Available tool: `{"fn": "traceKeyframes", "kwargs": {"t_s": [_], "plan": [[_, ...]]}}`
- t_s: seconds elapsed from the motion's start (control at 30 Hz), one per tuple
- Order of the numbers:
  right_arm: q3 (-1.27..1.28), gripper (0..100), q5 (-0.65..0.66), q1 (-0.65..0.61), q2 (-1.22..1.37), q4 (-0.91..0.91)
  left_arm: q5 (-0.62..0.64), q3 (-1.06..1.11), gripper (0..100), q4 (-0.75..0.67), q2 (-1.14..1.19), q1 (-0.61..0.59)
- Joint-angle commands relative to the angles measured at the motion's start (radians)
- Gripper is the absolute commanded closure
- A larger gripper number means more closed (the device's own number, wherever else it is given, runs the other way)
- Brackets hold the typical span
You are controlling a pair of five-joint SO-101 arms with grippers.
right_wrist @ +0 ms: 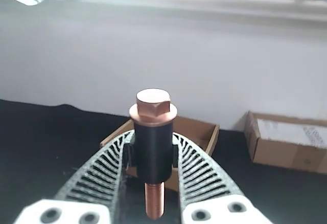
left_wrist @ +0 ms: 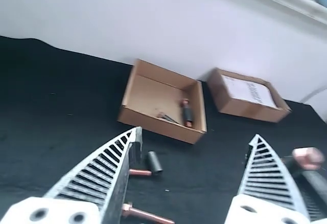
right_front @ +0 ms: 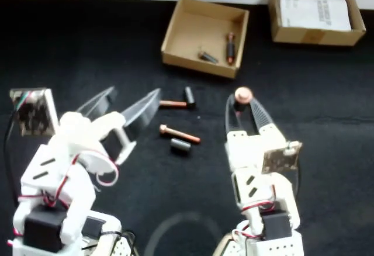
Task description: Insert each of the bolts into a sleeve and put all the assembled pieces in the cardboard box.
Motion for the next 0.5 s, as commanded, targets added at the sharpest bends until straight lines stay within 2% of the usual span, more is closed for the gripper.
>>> {"fn": "traceKeyframes", "kwargs": {"t_s": [0.0, 0.2, 0.47], "plan": [[-0.116, 99.2, 0.072, 0.016, -0.001, -0.041, 0.000, 0.114, 68, -0.002, -0.113, -0.053], [-0.288, 99.2, 0.103, 0.019, 0.219, -0.120, 0.000, 0.286, 68, -0.002, -0.239, -0.061], [-0.613, 99.2, -0.086, 0.019, 0.668, -0.114, 0.000, 0.476, 68, -0.170, -0.255, -0.073]]}}
